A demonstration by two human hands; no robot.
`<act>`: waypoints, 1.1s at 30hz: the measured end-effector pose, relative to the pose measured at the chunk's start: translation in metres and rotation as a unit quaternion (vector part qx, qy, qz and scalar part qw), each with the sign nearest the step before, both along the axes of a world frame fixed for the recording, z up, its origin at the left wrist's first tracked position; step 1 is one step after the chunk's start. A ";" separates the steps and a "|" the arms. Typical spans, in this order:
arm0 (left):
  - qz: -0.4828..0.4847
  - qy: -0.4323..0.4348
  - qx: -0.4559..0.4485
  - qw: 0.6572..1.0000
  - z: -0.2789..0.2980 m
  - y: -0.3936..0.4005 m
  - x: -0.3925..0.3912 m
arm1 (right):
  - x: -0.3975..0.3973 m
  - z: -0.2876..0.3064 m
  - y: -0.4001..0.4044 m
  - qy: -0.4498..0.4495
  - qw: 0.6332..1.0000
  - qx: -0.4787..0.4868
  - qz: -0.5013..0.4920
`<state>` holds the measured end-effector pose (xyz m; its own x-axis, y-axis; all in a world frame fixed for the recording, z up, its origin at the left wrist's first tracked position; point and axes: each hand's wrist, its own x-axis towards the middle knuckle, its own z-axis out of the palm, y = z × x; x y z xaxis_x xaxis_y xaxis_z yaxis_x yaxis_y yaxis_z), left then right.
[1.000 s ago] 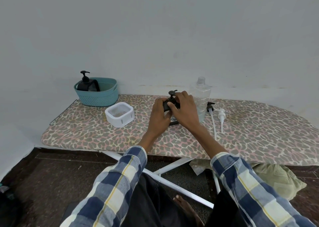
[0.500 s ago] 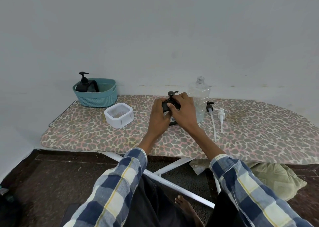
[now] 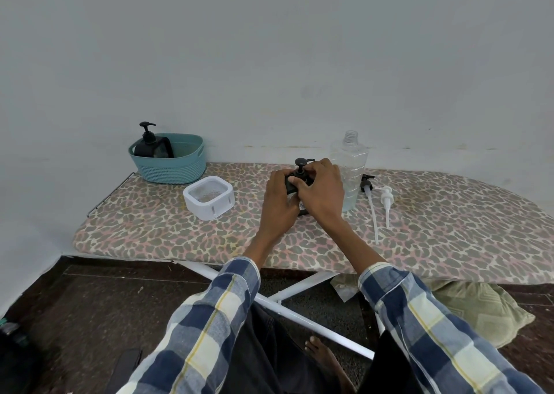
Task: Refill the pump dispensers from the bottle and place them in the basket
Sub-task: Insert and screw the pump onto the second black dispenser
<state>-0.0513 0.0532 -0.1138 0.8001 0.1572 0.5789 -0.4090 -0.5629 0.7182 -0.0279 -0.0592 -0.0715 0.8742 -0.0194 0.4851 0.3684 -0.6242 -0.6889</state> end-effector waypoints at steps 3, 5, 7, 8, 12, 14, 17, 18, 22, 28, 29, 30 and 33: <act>0.003 -0.003 -0.008 1.000 0.000 -0.001 -0.001 | 0.000 -0.002 0.000 -0.002 1.000 -0.001 0.001; -0.005 0.005 -0.016 1.000 -0.001 0.000 -0.001 | 0.005 -0.004 -0.005 0.001 0.999 0.026 0.038; -0.024 0.015 -0.024 0.999 0.000 0.001 0.000 | 0.011 -0.004 -0.013 0.020 0.994 0.061 0.091; -0.029 0.022 -0.028 0.999 0.001 0.003 0.002 | 0.013 -0.002 -0.016 0.027 0.992 0.053 0.110; -0.045 0.056 -0.019 0.997 0.003 0.008 0.005 | 0.018 0.001 -0.019 0.012 0.992 -0.013 0.123; -0.031 0.055 0.000 0.998 0.003 0.007 0.004 | 0.016 0.000 -0.017 0.012 0.994 0.007 0.108; 0.003 0.050 0.016 0.999 0.002 0.002 0.002 | 0.012 0.000 -0.011 0.013 0.997 0.026 0.072; 0.013 0.046 0.023 0.999 0.001 0.000 0.002 | 0.009 0.001 -0.010 0.012 0.998 0.026 0.062; 0.045 0.044 0.043 0.997 0.000 -0.004 -0.001 | 0.000 0.004 -0.007 0.012 0.999 0.030 0.031; 0.068 0.045 0.044 0.996 -0.001 -0.005 0.000 | -0.005 0.016 -0.015 0.019 0.995 0.060 0.079; 0.068 0.040 0.048 0.996 -0.002 -0.005 0.000 | -0.004 0.017 -0.018 0.029 0.993 0.072 0.093; 0.070 0.035 0.053 0.996 -0.002 -0.005 -0.001 | -0.004 0.019 -0.022 0.033 0.990 0.079 0.110; 0.083 0.028 0.063 0.994 -0.003 -0.009 -0.002 | -0.003 0.029 -0.029 0.004 0.990 0.045 0.137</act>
<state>-0.0535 0.0440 -0.1165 0.8010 0.2189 0.5573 -0.2633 -0.7071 0.6563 -0.0307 -0.0886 -0.0426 0.8565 0.1755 0.4855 0.5096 -0.4372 -0.7410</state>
